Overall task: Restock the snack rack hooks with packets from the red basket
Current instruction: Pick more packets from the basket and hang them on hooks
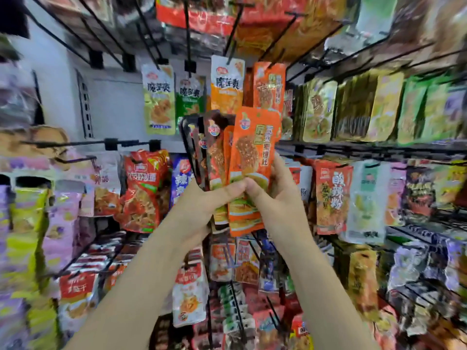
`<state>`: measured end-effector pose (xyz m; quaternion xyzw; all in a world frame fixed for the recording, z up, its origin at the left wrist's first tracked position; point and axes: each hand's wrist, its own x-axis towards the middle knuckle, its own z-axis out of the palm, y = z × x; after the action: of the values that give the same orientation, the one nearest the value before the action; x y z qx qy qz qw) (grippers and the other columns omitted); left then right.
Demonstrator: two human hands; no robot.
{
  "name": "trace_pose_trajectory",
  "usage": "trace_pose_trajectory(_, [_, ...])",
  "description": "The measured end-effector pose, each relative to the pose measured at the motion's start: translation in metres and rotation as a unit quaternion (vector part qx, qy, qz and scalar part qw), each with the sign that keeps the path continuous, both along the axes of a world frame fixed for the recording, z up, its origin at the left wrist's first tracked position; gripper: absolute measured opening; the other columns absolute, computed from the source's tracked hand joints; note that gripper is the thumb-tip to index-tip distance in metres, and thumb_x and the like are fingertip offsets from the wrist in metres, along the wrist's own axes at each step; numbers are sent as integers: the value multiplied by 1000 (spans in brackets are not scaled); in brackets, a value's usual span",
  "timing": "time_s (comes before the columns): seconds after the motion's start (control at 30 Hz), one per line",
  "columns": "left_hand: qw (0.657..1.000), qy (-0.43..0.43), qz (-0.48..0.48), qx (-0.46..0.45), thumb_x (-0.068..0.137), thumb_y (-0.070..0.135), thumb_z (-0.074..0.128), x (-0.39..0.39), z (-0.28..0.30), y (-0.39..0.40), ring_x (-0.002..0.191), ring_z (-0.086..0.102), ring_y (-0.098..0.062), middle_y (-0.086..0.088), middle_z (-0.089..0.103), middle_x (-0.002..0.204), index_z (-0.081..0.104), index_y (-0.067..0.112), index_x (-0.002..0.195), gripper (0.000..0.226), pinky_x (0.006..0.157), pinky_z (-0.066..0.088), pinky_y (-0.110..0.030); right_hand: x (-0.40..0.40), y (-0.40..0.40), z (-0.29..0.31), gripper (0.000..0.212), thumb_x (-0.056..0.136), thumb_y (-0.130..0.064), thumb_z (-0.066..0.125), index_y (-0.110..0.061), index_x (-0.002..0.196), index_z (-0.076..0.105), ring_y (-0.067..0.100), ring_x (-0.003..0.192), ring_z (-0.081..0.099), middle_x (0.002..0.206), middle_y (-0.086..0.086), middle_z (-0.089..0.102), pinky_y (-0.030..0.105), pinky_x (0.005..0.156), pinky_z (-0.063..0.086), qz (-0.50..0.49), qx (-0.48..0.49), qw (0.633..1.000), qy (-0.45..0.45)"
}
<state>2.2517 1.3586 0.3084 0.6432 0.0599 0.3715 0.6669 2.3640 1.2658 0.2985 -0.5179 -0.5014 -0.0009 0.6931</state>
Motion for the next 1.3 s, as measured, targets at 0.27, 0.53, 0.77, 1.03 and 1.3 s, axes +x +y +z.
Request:
trace_pose_trajectory(0.27, [999,-35,3,35,64,15,78,3,47,4,85,77,-31,-13,79,94,77,7,96,33,73,63,-44,4,-1,57,44,96,-27,62,-26,138,47,17,116,64,127,-4,66,52,101,52,57,25,997,54])
trace_pose_trajectory(0.53, [995,-80,34,40,55,34,84,13,91,19,82,73,-25,-2,78,88,74,10,106,57,79,59,-42,28,4,117,14,96,-35,64,-27,108,67,34,98,69,104,11,73,59,88,56,-35,116,992,44])
trace_pose_trajectory(0.77, [990,-119,33,66,64,32,85,18,130,36,99,73,-36,-12,77,106,74,14,110,51,91,56,-58,60,10,153,28,97,-39,61,-11,94,64,30,87,67,95,15,69,53,74,56,-69,97,990,79])
trace_pose_trajectory(1.03, [994,-59,47,77,84,26,79,32,140,41,103,73,-33,-8,78,107,74,14,108,27,98,54,-56,73,24,178,54,95,-43,60,10,100,57,26,73,58,85,28,62,50,71,52,-115,71,987,83])
trace_pose_trajectory(1.3, [995,-56,32,78,66,32,80,42,140,38,104,72,-34,-9,78,106,75,18,103,39,97,54,-57,84,30,175,19,93,-29,68,-17,96,53,15,68,50,82,2,52,29,59,40,-214,88,973,13])
